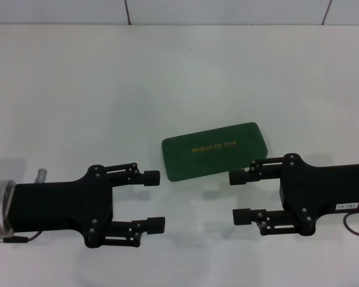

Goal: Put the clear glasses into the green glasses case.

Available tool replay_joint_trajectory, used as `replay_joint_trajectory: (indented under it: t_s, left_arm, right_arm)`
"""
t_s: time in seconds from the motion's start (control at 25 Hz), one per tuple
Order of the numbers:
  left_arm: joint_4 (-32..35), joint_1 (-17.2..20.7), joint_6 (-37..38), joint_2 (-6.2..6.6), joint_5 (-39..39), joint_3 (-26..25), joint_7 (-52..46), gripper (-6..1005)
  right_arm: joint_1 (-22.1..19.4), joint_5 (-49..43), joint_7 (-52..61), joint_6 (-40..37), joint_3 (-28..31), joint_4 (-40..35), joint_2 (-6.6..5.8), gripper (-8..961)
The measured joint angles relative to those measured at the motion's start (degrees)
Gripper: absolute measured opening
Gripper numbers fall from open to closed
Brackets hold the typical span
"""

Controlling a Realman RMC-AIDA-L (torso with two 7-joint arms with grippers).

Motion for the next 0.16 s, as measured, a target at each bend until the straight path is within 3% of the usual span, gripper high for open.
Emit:
replay_joint_trajectory:
  t_s: [0.16]
  left_arm:
    - [0.2,0.0,0.0,0.06,-0.1,0.0,0.0,802]
  right_arm:
    - [-0.5,0.0,0.0,0.1,0.1,0.0,0.00,606]
